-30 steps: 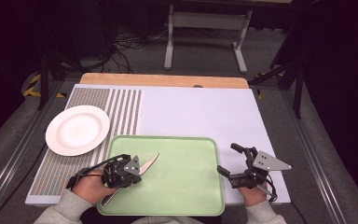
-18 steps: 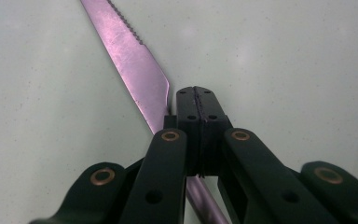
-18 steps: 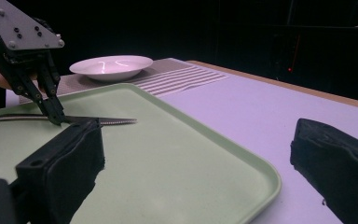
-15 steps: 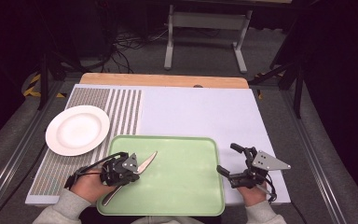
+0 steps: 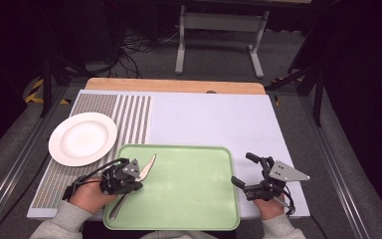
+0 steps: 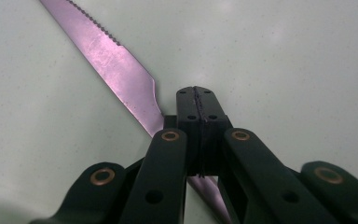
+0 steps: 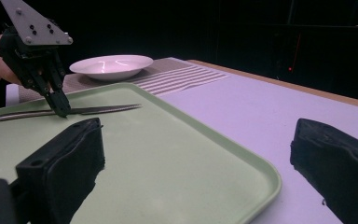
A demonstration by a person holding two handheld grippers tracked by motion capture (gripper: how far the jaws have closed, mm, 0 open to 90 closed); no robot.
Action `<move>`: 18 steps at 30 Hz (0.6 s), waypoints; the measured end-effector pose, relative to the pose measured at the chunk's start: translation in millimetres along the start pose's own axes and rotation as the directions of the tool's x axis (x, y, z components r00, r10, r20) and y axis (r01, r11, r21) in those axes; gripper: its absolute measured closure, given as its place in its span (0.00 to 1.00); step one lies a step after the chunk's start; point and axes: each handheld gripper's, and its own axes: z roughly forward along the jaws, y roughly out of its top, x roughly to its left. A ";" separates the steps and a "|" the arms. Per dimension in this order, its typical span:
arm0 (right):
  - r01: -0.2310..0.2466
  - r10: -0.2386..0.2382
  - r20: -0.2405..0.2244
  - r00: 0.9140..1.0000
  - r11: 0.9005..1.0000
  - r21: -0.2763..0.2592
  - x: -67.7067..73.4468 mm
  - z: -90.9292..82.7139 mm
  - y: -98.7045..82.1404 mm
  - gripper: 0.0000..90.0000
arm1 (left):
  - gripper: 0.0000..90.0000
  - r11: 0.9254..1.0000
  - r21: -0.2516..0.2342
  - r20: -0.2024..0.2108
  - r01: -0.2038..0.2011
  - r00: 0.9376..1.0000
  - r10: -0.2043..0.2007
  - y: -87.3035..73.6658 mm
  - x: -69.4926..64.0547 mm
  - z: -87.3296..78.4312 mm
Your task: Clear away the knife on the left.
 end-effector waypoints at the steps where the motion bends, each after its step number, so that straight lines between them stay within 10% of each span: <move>1: -0.001 0.001 -0.001 1.000 1.000 0.000 0.1 0.3 0.0 0.03 | 1.00 1.000 0.003 0.003 0.005 1.000 -0.005 -1.5 1.4 -1.0; 18: 0.005 -0.005 -0.005 1.000 1.000 0.001 -0.9 1.9 0.5 0.03 | 1.00 0.997 -0.019 0.024 0.080 0.997 -0.080 -18.1 13.6 -7.4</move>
